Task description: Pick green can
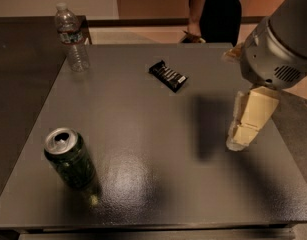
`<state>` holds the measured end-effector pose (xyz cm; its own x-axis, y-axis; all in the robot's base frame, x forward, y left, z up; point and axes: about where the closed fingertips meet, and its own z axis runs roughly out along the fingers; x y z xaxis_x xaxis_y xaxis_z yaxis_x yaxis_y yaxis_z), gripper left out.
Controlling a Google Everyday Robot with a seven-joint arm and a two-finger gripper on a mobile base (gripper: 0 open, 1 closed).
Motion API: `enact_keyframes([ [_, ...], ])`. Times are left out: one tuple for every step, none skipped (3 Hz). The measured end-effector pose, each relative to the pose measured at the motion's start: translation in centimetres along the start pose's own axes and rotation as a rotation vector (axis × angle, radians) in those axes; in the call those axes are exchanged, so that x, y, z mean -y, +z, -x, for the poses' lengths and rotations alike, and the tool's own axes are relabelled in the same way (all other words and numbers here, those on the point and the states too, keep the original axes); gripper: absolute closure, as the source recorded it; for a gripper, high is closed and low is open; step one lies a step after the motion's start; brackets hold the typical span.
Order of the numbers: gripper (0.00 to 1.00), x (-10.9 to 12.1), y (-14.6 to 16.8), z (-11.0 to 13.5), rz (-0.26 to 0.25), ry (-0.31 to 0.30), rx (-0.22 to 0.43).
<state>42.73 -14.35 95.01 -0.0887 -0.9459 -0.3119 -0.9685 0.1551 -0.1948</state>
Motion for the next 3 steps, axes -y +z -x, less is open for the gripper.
enact_keyframes([
  [0.0,-0.5,3.5,3.8,0.05,-0.028,0.068],
  [0.0,-1.3,7.1,8.1,0.107,-0.059,0.148],
  [0.0,-2.3,8.9,12.0,0.174,-0.066,0.253],
])
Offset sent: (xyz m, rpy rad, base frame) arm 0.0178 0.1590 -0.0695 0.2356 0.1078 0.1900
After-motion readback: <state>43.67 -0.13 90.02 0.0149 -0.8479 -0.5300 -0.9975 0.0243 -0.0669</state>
